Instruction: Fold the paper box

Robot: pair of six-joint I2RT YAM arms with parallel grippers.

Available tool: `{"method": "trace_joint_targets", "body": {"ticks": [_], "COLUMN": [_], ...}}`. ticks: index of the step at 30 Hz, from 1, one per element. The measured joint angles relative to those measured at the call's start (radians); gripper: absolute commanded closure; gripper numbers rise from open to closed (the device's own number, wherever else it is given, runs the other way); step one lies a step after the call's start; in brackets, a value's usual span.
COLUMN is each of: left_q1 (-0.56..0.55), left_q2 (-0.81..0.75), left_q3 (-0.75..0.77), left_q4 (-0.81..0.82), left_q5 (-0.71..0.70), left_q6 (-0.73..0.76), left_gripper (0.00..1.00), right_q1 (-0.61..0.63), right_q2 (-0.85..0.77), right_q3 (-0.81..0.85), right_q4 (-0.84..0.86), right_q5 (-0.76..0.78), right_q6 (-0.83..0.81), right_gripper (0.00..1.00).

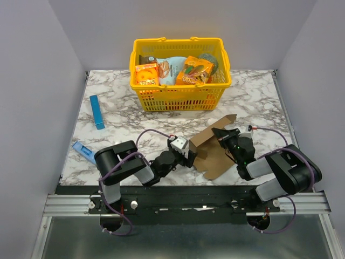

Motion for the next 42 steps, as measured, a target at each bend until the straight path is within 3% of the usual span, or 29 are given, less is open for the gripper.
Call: {"method": "trace_joint_targets", "body": {"ticks": [25,30,34,42], "left_q1": [-0.094,-0.098,-0.103,-0.121], "left_q2": [0.103,0.123,0.124,0.127], "left_q3": [0.103,0.168,0.187,0.231], "left_q4": [0.06,0.042,0.008,-0.093], "left_q5": [-0.302,-0.382,-0.435,-0.498], "left_q6": [0.083,0.098,0.101,0.095], "left_gripper": [0.03,0.07,0.17,0.27], "right_q1": [0.0,0.0,0.0,0.0], "right_q2": [0.01,0.008,-0.002,-0.009], "right_q3": [-0.013,-0.015,-0.019,-0.022], "right_q4": [0.033,0.033,0.028,0.023], "right_q5": [0.012,0.012,0.012,0.012], "right_q6": [0.0,0.0,0.0,0.0], "right_gripper": [0.99,0.99,0.99,0.99]}}
